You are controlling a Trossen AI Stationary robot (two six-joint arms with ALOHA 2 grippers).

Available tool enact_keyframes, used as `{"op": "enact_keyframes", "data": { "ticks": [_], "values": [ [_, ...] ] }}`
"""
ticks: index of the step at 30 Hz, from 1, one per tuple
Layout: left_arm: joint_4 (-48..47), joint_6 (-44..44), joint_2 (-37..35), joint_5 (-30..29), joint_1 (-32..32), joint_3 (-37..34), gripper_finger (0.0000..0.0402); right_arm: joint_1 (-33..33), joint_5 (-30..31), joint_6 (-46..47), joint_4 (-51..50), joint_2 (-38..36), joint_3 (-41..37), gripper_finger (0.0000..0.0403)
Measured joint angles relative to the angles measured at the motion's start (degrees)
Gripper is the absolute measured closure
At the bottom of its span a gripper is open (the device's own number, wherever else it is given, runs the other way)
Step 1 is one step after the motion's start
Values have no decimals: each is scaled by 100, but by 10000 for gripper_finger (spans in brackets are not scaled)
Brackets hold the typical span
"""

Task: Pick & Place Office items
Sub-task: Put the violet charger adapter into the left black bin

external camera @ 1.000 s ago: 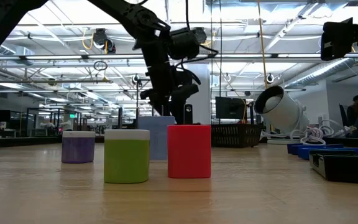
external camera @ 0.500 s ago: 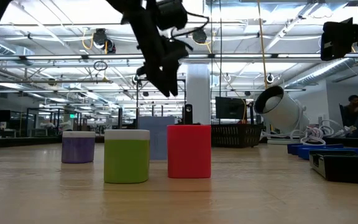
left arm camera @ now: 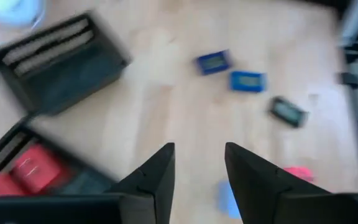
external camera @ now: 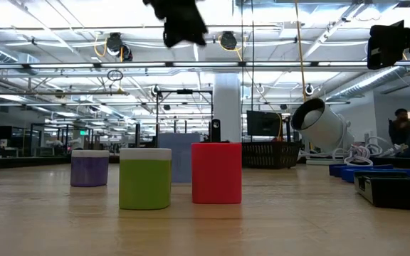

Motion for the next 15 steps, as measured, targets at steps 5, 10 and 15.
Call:
{"op": "enact_keyframes", "data": {
  "ticks": [5,10,15],
  "values": [
    [478,16,-205,248,-862,-130,270,0,-2,1,0,0,0,179],
    [776,-21,-210,281,-1693,-314,261,0,-2,-1,0,0,1,179],
    [768,-677,-147,275,-2367,-487,254,1,0,-1,-1,0,1,179]
  ]
}}
